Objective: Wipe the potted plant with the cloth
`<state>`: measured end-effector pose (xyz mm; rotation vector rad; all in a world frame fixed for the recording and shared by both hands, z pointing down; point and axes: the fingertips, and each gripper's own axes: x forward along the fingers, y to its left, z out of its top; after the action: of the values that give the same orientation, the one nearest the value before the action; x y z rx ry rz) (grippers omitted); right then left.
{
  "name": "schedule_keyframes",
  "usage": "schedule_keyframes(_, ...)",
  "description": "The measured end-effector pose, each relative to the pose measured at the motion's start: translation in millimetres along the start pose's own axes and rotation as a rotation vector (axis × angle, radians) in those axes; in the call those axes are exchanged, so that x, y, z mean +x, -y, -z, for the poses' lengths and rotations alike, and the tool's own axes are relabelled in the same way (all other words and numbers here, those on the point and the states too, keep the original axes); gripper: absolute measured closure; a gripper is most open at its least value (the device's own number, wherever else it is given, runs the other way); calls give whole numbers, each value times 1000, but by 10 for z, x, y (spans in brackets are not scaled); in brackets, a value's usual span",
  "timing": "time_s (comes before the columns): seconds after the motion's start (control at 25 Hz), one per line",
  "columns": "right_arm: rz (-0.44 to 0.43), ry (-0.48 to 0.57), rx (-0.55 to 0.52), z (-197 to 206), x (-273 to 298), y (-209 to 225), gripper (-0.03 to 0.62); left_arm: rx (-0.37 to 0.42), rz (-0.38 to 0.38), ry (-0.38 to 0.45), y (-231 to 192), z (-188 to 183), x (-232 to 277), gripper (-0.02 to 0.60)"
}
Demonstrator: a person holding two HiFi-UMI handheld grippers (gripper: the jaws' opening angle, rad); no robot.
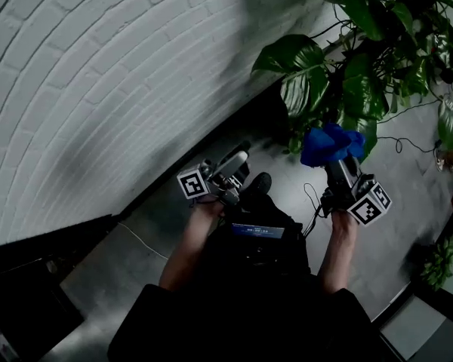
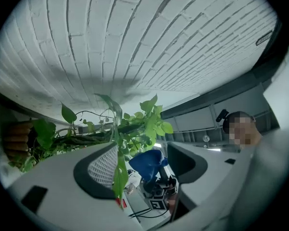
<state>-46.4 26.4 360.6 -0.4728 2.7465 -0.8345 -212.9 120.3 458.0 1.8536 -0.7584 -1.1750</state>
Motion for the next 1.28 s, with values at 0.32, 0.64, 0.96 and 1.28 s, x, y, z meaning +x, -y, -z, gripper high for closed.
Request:
schedule_keyframes(0.32, 46, 90, -142, -839, 335, 684, 487, 7, -80, -80, -703, -267, 921, 239)
schedule_keyframes(0.64, 149, 71, -209, -1115, 581, 1154, 487, -13, -140, -98, -1183, -342, 1487, 183)
schedule_keyframes(0.96, 212, -45, -300, -997, 1114, 1308, 486, -140, -37, -238, -1339, -178, 1926, 257)
schedule_keyframes(1.28, 329, -237, -386, -526, 1745, 1762, 485, -255, 113, -279, -1152, -320, 1983, 509)
